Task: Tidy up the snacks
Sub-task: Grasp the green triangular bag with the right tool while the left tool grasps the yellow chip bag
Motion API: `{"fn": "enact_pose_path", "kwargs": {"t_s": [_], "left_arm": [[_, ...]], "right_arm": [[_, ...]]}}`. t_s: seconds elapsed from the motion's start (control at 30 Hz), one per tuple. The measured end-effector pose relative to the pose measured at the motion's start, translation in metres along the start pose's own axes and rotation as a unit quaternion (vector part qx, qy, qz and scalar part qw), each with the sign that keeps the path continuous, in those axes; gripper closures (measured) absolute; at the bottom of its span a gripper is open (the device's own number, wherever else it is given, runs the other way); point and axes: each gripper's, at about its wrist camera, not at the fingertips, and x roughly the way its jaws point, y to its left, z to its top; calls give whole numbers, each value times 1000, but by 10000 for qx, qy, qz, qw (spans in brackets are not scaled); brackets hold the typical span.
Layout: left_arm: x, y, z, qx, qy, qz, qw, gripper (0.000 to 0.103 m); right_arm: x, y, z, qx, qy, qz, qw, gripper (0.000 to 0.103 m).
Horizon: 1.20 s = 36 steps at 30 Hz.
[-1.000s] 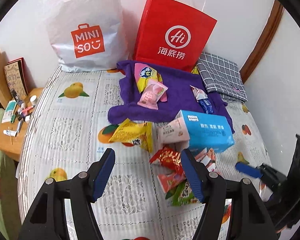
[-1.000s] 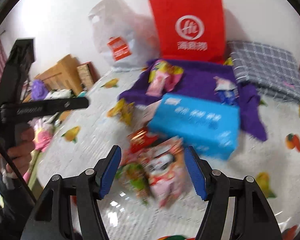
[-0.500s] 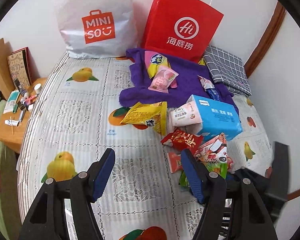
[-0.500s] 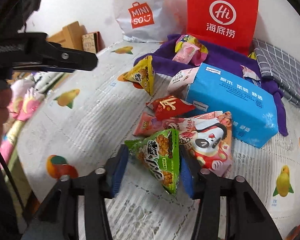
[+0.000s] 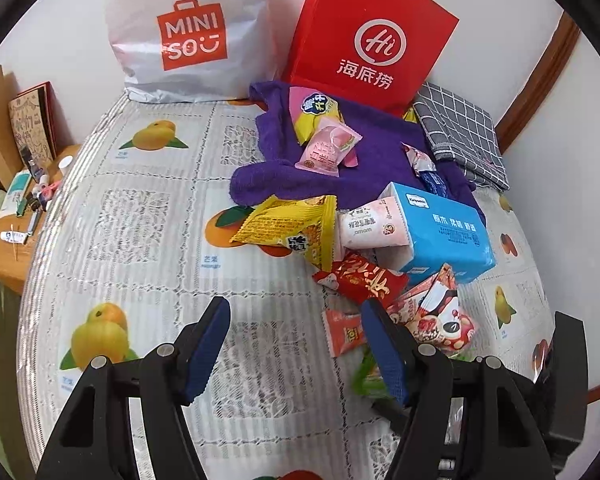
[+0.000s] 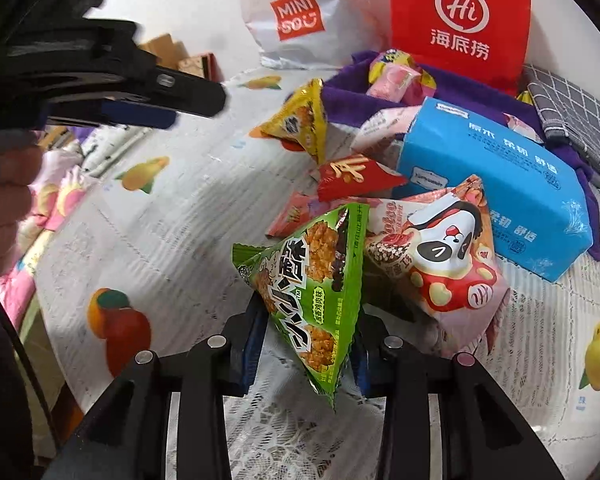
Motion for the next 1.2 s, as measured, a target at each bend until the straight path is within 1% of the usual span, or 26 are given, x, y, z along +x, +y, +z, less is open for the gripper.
{"fn": "enact_pose_path", "kwargs": {"t_s": [0.03,0.1,0.17,0.3,0.37,0.47,0.53,0.63,0.73,0.93,1.07,1.2], "left_arm": [[1,-1,1,19,9,-2,10000,37],[3,-2,2,32,1,25,10000,37],[4,-2,3,47,8,65,10000,37],[9,3,5,20,11,168,9999,37],[15,6,7,-37,44,194,9998,37],[24,10,12,-160,80,200,9996,37],[31,10,17,-189,97,210,9996,37],[41,5,22,-116,90,336,9993,37],[52,-1,29,-12,89,433,9990,37],[73,-8,42,92,39,519,9986,37],[88,-10,49,114,58,643,9978,37],[95,-12,52,230,-16,785,9966,37]], "right_arm": [[1,0,1,30,-43,77,10000,50],[4,0,3,79,-117,115,9998,51],[8,0,4,74,-182,62,9998,57],[4,-1,3,83,-292,121,9995,58],[-5,-1,3,124,-324,191,9992,58],[-29,1,4,87,-547,330,9979,58],[-44,-2,6,80,-701,337,9969,58],[-66,-12,8,180,-909,282,9953,58],[-81,-27,7,309,-1048,142,9939,58],[-104,-64,-6,594,-1196,-417,9902,58],[-105,-96,-20,904,-1069,-953,9856,58],[-96,-122,-35,1249,-861,-1134,9819,58]]}}
